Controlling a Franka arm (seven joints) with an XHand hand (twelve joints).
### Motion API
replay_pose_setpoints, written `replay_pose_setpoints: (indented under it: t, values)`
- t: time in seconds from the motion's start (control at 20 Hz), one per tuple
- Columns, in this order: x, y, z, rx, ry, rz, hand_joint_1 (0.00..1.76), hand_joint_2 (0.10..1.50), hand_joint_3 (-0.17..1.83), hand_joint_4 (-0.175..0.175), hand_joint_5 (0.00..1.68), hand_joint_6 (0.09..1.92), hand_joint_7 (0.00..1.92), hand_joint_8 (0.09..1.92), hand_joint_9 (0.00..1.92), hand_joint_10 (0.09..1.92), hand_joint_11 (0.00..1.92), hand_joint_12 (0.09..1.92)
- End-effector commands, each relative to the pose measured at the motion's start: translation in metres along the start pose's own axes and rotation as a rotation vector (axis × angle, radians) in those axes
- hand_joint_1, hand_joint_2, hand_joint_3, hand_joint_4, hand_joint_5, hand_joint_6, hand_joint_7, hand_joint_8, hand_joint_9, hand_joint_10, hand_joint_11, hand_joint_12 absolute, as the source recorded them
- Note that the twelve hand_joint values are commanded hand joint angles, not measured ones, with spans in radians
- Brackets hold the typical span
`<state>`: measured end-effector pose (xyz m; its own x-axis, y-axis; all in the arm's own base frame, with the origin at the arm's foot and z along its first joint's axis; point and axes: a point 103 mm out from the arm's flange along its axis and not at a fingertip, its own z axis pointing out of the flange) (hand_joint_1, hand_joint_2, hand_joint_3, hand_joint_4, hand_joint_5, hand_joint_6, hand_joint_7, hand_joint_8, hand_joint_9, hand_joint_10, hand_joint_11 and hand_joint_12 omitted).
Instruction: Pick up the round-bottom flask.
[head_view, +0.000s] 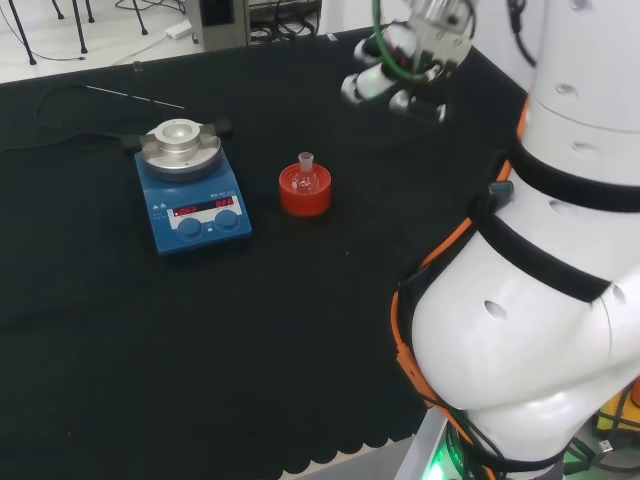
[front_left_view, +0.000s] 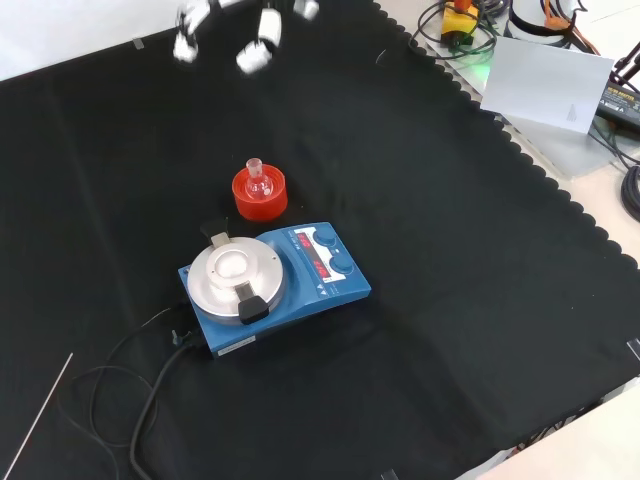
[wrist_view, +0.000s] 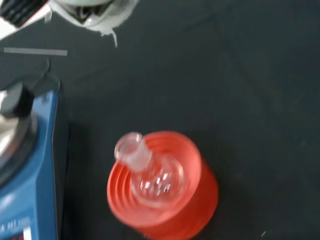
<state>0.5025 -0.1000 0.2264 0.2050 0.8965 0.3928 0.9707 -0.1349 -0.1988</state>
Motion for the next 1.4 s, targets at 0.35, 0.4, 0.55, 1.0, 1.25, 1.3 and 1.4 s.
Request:
replay_pose_setpoints:
  t: [0.35, 0.4, 0.55, 1.0, 1.25, 1.3, 1.4]
  values:
    - [0.01, 0.029, 0.072, 0.038, 0.05, -0.07, 0.86, 0.56, 0.84, -0.018, 0.48, 0.09, 0.23, 0.62, 0.34, 0.66, 0.0, 1.37]
    - [0.009, 0.029, 0.074, 0.038, 0.053, -0.072, 0.87, 0.56, 0.84, -0.017, 0.48, 0.09, 0.23, 0.62, 0.34, 0.66, 0.0, 1.37]
    - [0.005, 0.028, 0.08, 0.041, 0.061, -0.074, 0.87, 0.56, 0.84, -0.016, 0.49, 0.09, 0.23, 0.62, 0.34, 0.66, 0.0, 1.37]
    - [0.001, 0.028, 0.104, 0.048, 0.076, -0.106, 0.87, 0.56, 0.83, -0.016, 0.5, 0.09, 0.24, 0.63, 0.35, 0.66, 0.0, 1.38]
    - [0.0, 0.028, 0.118, 0.055, 0.078, -0.127, 0.87, 0.55, 0.83, -0.015, 0.51, 0.09, 0.25, 0.63, 0.35, 0.66, 0.0, 1.38]
    - [0.0, 0.028, 0.121, 0.056, 0.08, -0.13, 0.88, 0.55, 0.83, -0.014, 0.51, 0.09, 0.25, 0.63, 0.35, 0.66, 0.0, 1.38]
    - [-0.001, 0.029, 0.126, 0.054, 0.087, -0.133, 0.88, 0.55, 0.83, -0.012, 0.52, 0.09, 0.25, 0.63, 0.36, 0.66, 0.0, 1.38]
